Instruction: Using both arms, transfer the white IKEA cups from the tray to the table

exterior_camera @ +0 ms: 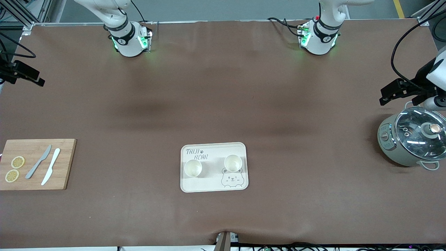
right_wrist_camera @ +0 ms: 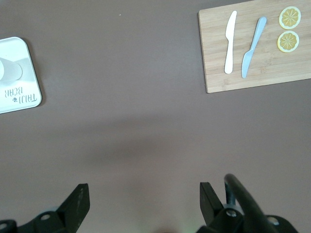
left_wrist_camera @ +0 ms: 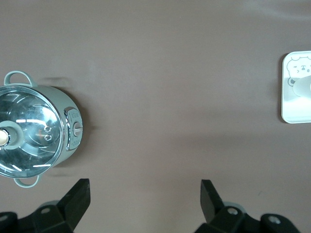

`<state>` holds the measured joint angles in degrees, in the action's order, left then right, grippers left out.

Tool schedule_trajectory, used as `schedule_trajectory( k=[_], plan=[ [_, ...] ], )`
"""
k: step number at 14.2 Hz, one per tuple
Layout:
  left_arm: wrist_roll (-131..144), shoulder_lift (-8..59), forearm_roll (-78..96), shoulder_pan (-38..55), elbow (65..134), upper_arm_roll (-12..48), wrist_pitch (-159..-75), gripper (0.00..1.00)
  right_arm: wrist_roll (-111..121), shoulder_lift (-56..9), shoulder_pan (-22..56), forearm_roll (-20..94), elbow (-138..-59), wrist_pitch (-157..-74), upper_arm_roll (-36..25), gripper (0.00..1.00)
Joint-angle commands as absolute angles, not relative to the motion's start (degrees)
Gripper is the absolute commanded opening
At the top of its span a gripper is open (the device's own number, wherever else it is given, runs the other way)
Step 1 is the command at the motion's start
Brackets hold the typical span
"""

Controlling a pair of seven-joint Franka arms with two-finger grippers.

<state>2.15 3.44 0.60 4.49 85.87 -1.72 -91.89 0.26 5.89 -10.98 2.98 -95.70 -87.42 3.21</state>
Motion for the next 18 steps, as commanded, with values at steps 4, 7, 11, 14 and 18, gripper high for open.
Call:
schedule_trajectory(
  k=[4, 7, 11, 14, 18],
  plan=[
    [0.97, 3.96, -0.88, 4.22, 84.55, -1.58, -90.62, 1.00, 0.35, 6.68, -10.99, 2.72, -96.68, -88.15, 3.43, 1.00],
    [1.05, 4.13, -0.88, 4.31, 84.46, -1.58, -90.70, 1.00, 0.35, 6.68, -10.72, 2.72, -96.68, -88.07, 3.43, 1.00],
    [1.58, 5.27, -0.53, 4.39, 84.55, -1.58, -91.05, 1.00, 0.35, 6.68, -10.72, 2.72, -96.68, -88.07, 3.43, 1.00],
    [1.41, 7.55, -0.70, 5.01, 84.55, -1.41, -91.23, 1.00, 0.35, 6.68, -10.72, 2.81, -96.68, -88.07, 3.43, 1.00],
    [1.67, 11.76, 2.36, 5.27, 84.64, -1.14, -93.94, 1.00, 0.26, 6.85, -10.72, 3.34, -95.98, -87.72, 3.43, 1.00]
  ],
)
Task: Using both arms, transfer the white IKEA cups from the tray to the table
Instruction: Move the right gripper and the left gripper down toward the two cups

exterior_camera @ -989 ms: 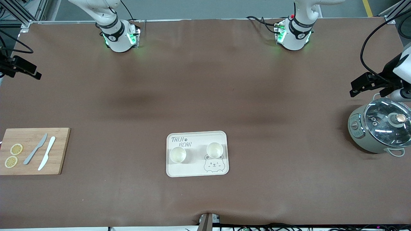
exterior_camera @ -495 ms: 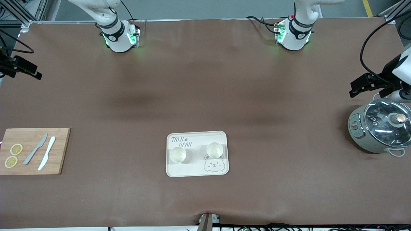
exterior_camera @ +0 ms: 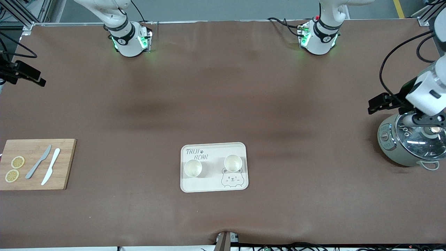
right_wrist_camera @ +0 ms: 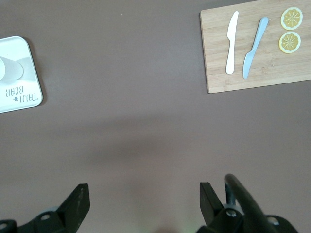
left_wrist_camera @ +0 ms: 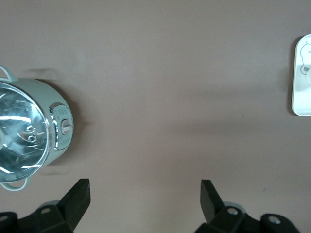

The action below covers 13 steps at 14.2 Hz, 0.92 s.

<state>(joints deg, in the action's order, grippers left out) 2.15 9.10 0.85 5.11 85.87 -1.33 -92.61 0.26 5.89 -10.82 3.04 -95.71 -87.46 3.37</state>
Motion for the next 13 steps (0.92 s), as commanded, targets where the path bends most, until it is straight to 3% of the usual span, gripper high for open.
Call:
schedule_trajectory(
  k=[1, 4, 8, 13],
  plan=[
    [1.67, 12.82, 3.07, 5.36, 84.64, -1.14, -95.35, 1.00, 0.35, 6.68, -10.98, 3.60, -94.76, -87.54, 3.25, 1.00],
    [2.19, 15.63, 3.69, 6.41, 84.64, -0.97, -99.74, 1.00, 0.27, 6.07, -9.76, 6.41, -93.52, -88.15, 3.52, 1.00],
    [2.72, 19.76, 7.81, 7.64, 84.64, -0.79, -106.50, 1.00, -2.18, -2.79, -5.29, 8.87, -86.67, -89.20, 3.52, 1.00],
    [6.14, 24.51, 10.11, 10.45, 84.55, -0.79, -113.36, 1.00, -12.28, -8.43, 1.83, 9.49, -86.04, -97.20, 3.52, 1.00]
  ],
)
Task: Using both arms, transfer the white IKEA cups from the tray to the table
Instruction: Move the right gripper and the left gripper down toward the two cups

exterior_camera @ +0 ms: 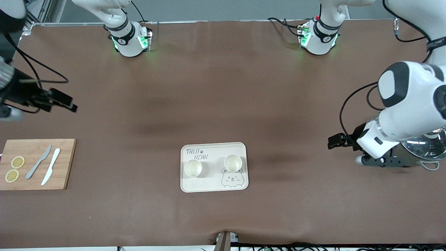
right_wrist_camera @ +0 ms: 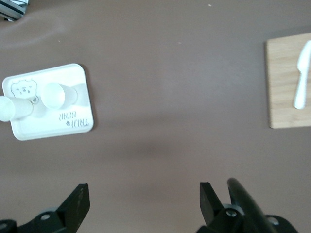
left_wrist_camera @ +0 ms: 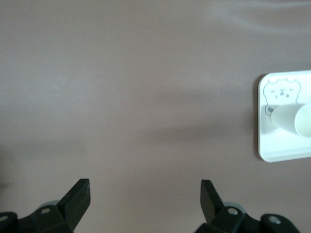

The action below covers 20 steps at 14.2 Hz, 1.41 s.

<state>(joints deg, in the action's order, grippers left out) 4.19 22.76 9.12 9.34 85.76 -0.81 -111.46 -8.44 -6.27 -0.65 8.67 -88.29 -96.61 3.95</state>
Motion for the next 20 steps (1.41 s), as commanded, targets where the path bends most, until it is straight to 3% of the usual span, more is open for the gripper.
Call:
schedule_trajectory(
  k=[1, 11, 20],
  plan=[
    [7.46, 25.39, 10.37, 11.33, 84.55, -0.79, -114.60, 1.00, -13.78, -9.39, 2.72, 9.75, -86.04, -98.86, 3.52, 1.00],
    [22.91, 32.52, 16.79, 19.41, 84.38, -0.88, -125.23, 1.00, -36.10, -20.82, 17.48, 3.53, -86.31, -116.26, 3.43, 1.00],
    [30.76, 39.37, 16.79, 27.32, 82.27, -0.88, -138.32, 1.00, -41.74, -31.36, 22.41, 0.18, -86.04, -127.51, 3.25, 1.00]
  ],
)
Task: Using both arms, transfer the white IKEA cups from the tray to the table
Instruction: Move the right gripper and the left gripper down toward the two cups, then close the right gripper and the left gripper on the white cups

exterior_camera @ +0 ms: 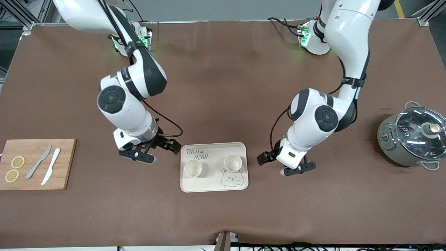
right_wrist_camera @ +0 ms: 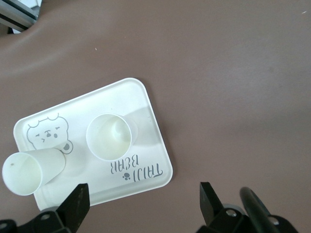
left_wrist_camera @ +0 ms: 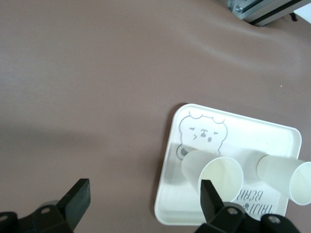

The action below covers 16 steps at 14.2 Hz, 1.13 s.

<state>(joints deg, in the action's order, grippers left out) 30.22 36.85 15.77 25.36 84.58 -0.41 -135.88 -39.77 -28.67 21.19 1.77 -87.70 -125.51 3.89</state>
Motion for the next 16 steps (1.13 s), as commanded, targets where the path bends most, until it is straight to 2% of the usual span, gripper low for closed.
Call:
schedule_trajectory(
  k=[1, 5, 16],
  plan=[
    [30.50, 40.68, 16.70, 27.94, 81.57, -0.88, -139.73, 1.00, -42.44, -32.68, 22.76, 0.09, -86.04, -129.36, 3.25, 1.00],
    [30.41, 45.08, 16.44, 30.32, 79.80, -0.97, -144.57, 1.00, -45.26, -36.29, 23.99, -2.28, -85.96, -133.68, 3.16, 1.00],
    [30.59, 50.01, 16.26, 34.28, 80.24, -1.05, -153.19, 1.00, -45.44, -42.62, 24.70, -2.37, -85.78, -143.25, 2.99, 1.00]
  ],
)
